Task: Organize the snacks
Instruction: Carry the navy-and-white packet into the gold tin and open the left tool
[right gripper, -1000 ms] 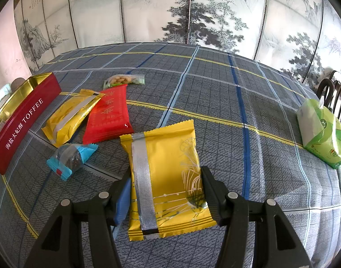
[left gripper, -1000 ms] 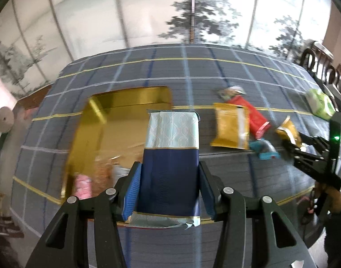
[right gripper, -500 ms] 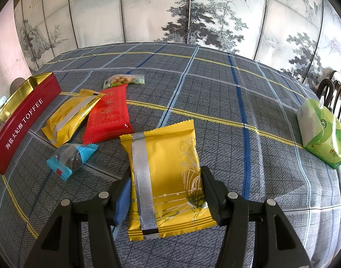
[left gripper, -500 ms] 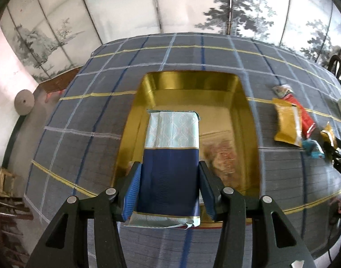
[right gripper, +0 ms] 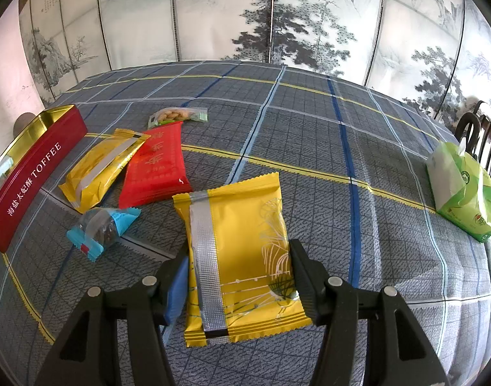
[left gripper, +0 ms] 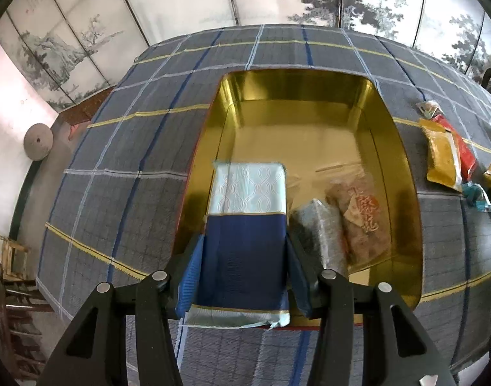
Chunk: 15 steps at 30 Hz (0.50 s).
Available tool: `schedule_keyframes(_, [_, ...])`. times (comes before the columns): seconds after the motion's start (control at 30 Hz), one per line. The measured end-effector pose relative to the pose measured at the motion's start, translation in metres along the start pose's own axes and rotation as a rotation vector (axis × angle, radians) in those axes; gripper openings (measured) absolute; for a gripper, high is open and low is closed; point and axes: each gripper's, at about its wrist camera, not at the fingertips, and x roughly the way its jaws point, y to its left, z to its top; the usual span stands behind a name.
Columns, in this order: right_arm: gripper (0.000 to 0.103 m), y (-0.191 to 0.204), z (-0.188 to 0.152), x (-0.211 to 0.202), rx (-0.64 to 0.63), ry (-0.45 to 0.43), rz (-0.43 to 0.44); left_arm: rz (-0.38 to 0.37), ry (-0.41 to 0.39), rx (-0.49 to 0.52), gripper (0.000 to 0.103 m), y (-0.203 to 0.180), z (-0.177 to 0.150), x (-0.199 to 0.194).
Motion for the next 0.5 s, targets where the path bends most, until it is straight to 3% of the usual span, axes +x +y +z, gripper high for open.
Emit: schedule_keyframes(0.5, [0.056,-0.0015,0.0009,-0.0020,0.050,0.020,-0.052,0.020,-0.014,0.042,0.053,-0.0016,-0.0054,0.0026])
